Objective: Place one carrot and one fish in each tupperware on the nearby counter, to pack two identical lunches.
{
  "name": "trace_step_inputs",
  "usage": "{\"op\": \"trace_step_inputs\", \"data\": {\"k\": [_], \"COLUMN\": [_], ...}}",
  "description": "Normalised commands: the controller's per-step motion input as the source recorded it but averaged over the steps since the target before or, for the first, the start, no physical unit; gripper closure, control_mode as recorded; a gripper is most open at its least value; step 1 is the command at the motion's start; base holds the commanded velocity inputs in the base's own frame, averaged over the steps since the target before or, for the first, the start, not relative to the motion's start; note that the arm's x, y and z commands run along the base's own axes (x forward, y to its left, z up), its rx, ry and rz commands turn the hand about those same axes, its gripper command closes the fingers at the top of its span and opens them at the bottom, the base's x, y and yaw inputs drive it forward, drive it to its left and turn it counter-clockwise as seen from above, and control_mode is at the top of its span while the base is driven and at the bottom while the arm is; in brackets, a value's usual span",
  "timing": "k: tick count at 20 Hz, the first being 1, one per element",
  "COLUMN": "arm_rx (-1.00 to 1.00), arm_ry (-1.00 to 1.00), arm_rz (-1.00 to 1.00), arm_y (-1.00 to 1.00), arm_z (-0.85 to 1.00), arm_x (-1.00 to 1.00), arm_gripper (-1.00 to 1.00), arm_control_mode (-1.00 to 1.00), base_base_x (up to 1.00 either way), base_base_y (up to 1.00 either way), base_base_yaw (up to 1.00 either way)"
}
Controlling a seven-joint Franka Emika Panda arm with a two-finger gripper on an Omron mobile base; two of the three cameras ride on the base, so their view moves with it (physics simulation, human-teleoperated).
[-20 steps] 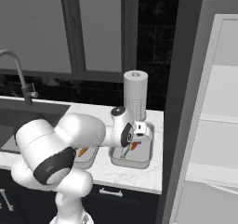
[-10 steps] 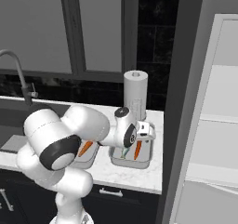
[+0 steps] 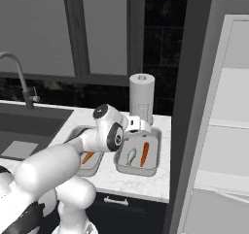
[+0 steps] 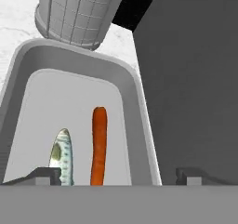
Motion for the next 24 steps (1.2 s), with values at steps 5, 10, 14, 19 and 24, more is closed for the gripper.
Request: {"op": "trace_step_inputs", "data": {"k": [5,10,14,19,24], "arm_rx": [-0.14,-0.05,0.0,-0.01,-0.02], "arm_ry": [-0.19,-0.18,-0.18,-0.09,0.0], "arm_rz": [0.0,0.0,0.0,0.0,-0.05], "arm_y": [0.67,0.56,0.5,0.76,0.87], "arm_z": [0.78,0.82,0.97,0.7,0.38], "arm_x": [-0.37,-0.34,-0.34,-0.27,-0.02], "arm_gripper": [-1.0,-1.0,-1.0,-1.0,-1.0], "arm_control_mode": [-1.0,-1.0,-1.0,-1.0,-1.0], "base_base_x": [0.0,0.0,0.0,0.0,0.0], "base_base_y": [0.0,0.0,0.0,0.0,0.0], "base_base_yaw": [0.0,0.0,0.0,0.0,0.0]}}
